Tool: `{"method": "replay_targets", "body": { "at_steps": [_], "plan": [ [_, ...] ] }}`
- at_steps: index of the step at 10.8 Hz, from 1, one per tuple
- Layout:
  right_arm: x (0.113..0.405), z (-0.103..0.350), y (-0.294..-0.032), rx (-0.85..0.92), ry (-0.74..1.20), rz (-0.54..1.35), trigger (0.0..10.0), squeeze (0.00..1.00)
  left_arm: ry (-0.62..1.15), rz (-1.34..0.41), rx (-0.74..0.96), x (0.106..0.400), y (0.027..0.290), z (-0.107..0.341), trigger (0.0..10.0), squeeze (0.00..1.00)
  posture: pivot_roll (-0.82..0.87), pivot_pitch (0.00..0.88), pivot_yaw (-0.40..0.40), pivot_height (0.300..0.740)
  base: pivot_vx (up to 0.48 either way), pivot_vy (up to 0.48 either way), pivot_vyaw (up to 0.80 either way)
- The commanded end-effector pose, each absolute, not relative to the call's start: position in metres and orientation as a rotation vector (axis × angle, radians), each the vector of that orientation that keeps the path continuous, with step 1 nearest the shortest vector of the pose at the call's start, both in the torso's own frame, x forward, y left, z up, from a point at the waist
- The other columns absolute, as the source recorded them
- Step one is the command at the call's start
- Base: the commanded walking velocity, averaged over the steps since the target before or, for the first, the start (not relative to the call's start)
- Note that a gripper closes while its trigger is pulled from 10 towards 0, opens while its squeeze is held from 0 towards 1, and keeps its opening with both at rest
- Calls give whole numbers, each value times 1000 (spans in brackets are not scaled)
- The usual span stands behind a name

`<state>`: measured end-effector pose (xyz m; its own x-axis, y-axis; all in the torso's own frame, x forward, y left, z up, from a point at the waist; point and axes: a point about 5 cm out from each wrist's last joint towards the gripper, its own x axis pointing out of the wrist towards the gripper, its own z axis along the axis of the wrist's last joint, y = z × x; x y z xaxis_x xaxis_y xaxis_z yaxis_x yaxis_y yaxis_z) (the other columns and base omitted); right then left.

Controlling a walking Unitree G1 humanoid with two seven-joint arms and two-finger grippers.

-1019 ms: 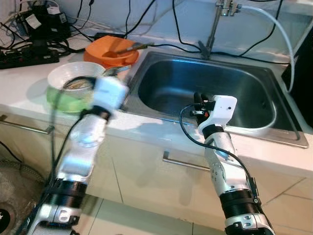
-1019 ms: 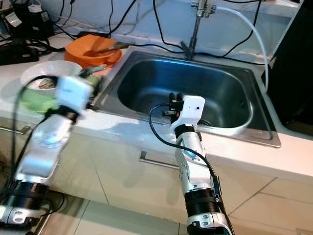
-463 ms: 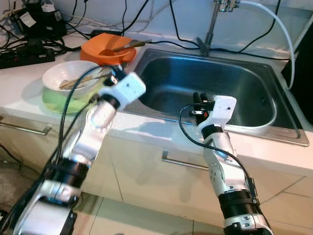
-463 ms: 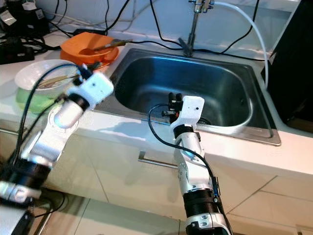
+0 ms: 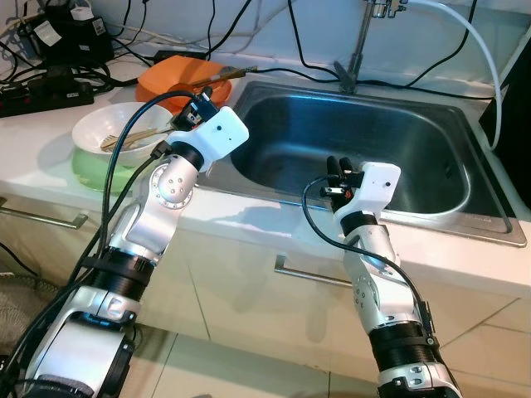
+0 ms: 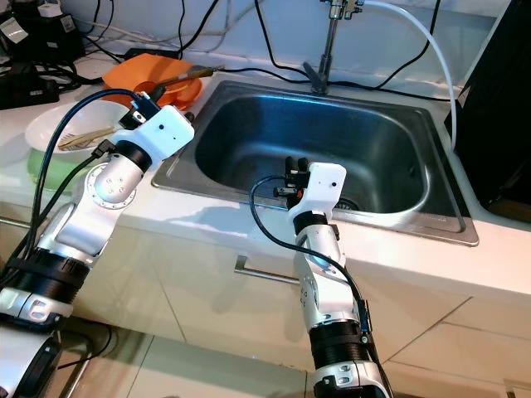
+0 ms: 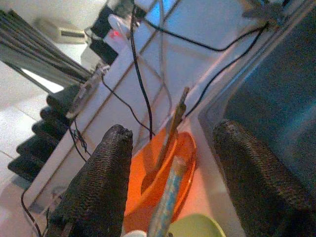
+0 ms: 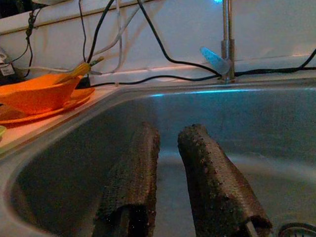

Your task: Kitchen organization

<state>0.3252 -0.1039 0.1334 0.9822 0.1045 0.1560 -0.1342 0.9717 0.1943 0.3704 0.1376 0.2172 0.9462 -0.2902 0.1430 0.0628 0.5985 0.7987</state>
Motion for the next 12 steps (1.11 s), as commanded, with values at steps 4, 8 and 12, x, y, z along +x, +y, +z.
{"method": "replay_targets", "body": {
  "at_steps": [4, 8, 12],
  "plan": [
    [325, 132, -106, 205, -145, 101, 10000, 0, -239, -189, 936, 390, 131, 228, 10000, 0, -116, 0, 14, 740, 0, 0, 0],
    [325, 131, -107, 208, -142, 87, 10000, 0, -180, -172, 952, 397, 135, 225, 10000, 0, -116, 0, 21, 740, 0, 0, 0],
    [326, 131, -108, 208, -140, 82, 10000, 0, -157, -148, 928, 397, 138, 225, 1333, 0, -110, 0, 23, 740, 0, 0, 0]
  ]
}}
